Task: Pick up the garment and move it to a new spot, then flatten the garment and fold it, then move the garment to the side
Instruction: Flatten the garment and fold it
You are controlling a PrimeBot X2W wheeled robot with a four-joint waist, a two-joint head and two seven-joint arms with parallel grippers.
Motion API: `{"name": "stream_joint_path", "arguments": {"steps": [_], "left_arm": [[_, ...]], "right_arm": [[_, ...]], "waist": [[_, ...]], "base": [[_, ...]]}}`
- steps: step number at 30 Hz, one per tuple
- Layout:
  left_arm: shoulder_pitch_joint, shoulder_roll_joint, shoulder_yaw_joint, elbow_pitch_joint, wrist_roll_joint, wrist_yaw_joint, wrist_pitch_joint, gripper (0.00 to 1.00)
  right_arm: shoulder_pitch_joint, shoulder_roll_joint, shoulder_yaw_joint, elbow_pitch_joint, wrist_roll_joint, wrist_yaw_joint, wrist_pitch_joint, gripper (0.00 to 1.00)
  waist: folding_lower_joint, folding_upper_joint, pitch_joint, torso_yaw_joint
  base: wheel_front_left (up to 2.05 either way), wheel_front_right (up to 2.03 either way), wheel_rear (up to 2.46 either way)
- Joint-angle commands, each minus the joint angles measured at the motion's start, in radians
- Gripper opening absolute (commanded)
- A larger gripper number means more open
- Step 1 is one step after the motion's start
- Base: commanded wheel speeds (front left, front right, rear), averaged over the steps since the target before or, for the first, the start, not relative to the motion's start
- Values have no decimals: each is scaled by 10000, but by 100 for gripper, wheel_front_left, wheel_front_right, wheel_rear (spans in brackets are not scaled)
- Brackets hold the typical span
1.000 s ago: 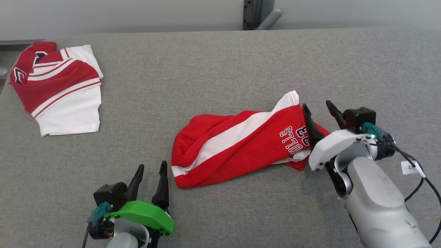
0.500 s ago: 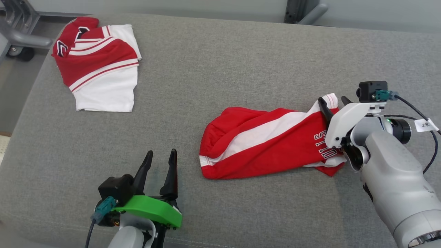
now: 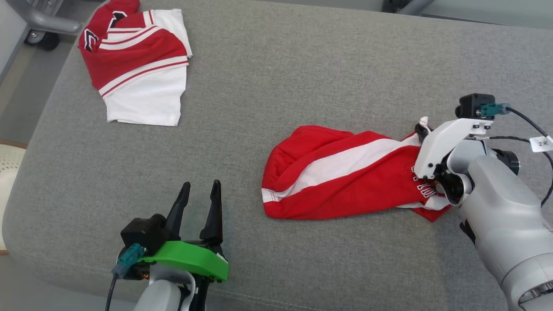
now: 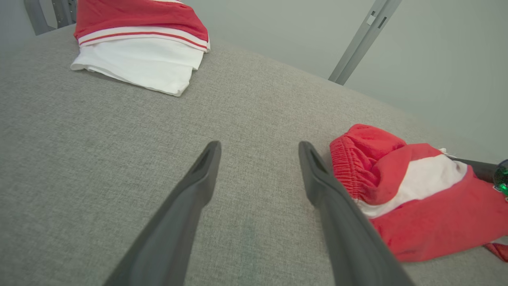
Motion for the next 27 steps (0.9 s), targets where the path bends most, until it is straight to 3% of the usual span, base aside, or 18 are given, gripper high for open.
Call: {"name": "stream_joint_path", "arguments": {"steps": [1, 8, 15, 22, 27], "left_arm": [[-5, -4, 22, -35, -64, 42, -5, 100], [140, 0, 200, -95, 30, 74, -7, 100], [370, 2, 451, -167, 127, 109, -6, 100], [542, 3, 720, -281, 186, 95, -6, 100], [456, 3, 801, -201, 236, 22, -6, 100]], "right_arm": [[70, 12, 207, -140, 118, 3, -158, 0], [387, -198, 1064, -1331, 692, 3, -1186, 0], [1914, -802, 1428, -3647, 1641, 3, -2405, 0], [4042, -1372, 1055, -5642, 1769, 3, -2580, 0], [5009, -1101, 424, -6227, 1317, 3, -2584, 0]], "waist": [[0, 65, -15, -186], [0, 65, -270, -832], [0, 65, -684, -1504], [0, 65, -769, -1954], [0, 65, -692, -2175]], "base": [[0, 0, 0], [0, 0, 0], [0, 0, 0], [0, 0, 0], [0, 0, 0]]}}
